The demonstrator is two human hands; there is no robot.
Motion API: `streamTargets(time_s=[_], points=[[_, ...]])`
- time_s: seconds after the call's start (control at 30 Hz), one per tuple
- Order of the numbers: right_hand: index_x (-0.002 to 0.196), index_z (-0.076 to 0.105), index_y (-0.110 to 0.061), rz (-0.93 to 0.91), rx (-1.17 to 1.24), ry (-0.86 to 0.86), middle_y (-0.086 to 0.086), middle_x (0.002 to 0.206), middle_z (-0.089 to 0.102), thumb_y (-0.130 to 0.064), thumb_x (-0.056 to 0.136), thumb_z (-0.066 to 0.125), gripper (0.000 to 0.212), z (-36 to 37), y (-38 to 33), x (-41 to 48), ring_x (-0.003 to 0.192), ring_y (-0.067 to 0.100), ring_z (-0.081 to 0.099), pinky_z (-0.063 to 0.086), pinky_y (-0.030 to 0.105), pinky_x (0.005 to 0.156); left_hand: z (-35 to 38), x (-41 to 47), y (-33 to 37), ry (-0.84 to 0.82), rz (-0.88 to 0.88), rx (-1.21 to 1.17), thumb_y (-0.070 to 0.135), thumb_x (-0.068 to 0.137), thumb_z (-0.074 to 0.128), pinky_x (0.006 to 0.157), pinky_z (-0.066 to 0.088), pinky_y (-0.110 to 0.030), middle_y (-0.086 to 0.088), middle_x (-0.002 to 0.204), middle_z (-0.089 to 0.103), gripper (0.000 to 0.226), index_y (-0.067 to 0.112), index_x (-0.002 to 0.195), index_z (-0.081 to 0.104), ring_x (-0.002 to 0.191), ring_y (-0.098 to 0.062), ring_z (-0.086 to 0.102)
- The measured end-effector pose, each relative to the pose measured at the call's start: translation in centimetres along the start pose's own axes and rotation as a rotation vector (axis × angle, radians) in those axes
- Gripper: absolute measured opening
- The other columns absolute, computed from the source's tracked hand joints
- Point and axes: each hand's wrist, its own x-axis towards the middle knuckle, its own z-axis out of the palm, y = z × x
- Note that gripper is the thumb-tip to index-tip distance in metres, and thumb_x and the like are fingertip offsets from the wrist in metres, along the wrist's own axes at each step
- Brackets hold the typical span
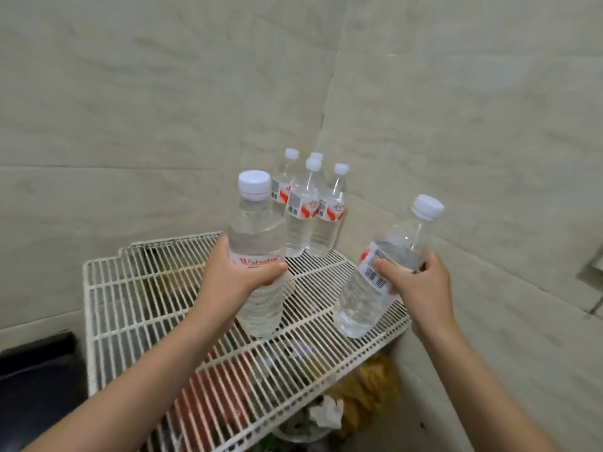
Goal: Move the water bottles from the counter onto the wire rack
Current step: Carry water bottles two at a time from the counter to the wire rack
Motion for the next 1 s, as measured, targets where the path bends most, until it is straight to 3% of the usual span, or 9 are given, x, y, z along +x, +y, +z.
streamTargets(time_s=[0.1, 0.23, 0.4, 0.5, 0.6, 0.77, 0.9, 1.0], points=[[0.093, 0.051, -0.025, 0.038, -0.078, -0.006, -0.009, 0.087, 0.06, -0.035, 0.054, 0.079, 0.049, 2.6, 1.2, 4.5, 0.088, 0.022, 0.063, 0.054, 0.049, 0.082, 0.9, 3.0, -0.9, -0.015, -0.004, 0.064, 0.009, 0.058, 0.081, 0.08, 0.054, -0.035, -0.003, 0.099, 0.069, 0.057, 0.015, 0.109, 0.056, 0.089, -0.015, 0.066], [0.099, 0.051, -0.02, 0.06, -0.127, 0.008, -0.007, 0.085, 0.057, -0.034, 0.061, 0.079, 0.05, 4.2, 3.3, 8.4, 0.088, 0.025, 0.063, 0.053, 0.047, 0.081, 2.0, 5.0, -2.0, -0.016, -0.026, 0.124, 0.01, 0.058, 0.082, 0.076, 0.055, -0.034, -0.002, 0.098, 0.068, 0.056, 0.018, 0.107, 0.056, 0.089, -0.017, 0.066], [0.103, 0.052, -0.023, 0.087, -0.157, -0.05, -0.001, 0.101, 0.064, -0.041, 0.059, 0.077, 0.054, 4.8, 5.0, 12.3, 0.092, 0.024, 0.063, 0.052, 0.045, 0.084, 4.1, 5.8, -2.8, 0.036, -0.057, 0.17, 0.01, 0.057, 0.083, 0.071, 0.054, -0.031, -0.003, 0.096, 0.068, 0.054, 0.019, 0.104, 0.056, 0.087, -0.018, 0.066], [0.117, 0.05, -0.022, 0.068, -0.149, -0.109, -0.002, 0.11, 0.065, -0.044, 0.059, 0.075, 0.067, 5.4, 5.0, 14.6, 0.097, 0.023, 0.063, 0.052, 0.044, 0.087, 6.0, 6.0, -3.1, 0.117, -0.063, 0.198, 0.008, 0.058, 0.082, 0.065, 0.053, -0.026, -0.004, 0.095, 0.067, 0.056, 0.013, 0.107, 0.055, 0.085, -0.018, 0.065], [0.117, 0.049, -0.026, 0.019, -0.192, -0.185, -0.003, 0.11, 0.065, -0.051, 0.056, 0.071, 0.069, 6.0, 4.9, 16.2, 0.096, 0.023, 0.062, 0.052, 0.043, 0.085, 7.9, 6.3, -3.0, 0.163, -0.054, 0.223, 0.005, 0.063, 0.078, 0.053, 0.05, -0.015, -0.002, 0.091, 0.067, 0.049, 0.011, 0.106, 0.055, 0.078, -0.013, 0.064], [0.131, 0.04, -0.024, -0.027, -0.253, -0.24, 0.0, 0.114, 0.064, -0.059, 0.062, 0.069, 0.083, 6.3, 5.3, 17.4, 0.099, 0.023, 0.062, 0.047, 0.03, 0.074, 10.1, 6.4, -3.8, 0.226, -0.04, 0.273, 0.008, 0.063, 0.078, 0.056, 0.048, -0.016, -0.004, 0.091, 0.067, 0.047, 0.012, 0.104, 0.055, 0.08, -0.015, 0.065], [0.142, 0.023, -0.019, -0.1, -0.288, -0.297, 0.008, 0.132, 0.053, -0.059, 0.064, 0.07, 0.1, 5.4, 6.1, 17.2, 0.118, 0.028, 0.051, 0.045, 0.039, 0.092, 11.2, 6.6, -4.5, 0.298, -0.014, 0.285, 0.015, 0.061, 0.081, 0.062, 0.053, -0.022, -0.007, 0.096, 0.068, 0.055, 0.01, 0.109, 0.055, 0.085, -0.02, 0.067], [0.143, 0.021, -0.008, -0.251, -0.3, -0.217, 0.013, 0.144, 0.036, -0.056, 0.069, 0.068, 0.099, 4.1, 4.8, 16.3, 0.132, 0.028, 0.032, 0.027, 0.038, 0.109, 12.0, 6.5, -4.9, 0.341, 0.01, 0.267, 0.019, 0.059, 0.081, 0.07, 0.057, -0.033, -0.009, 0.097, 0.068, 0.056, 0.011, 0.108, 0.055, 0.086, -0.022, 0.068]])
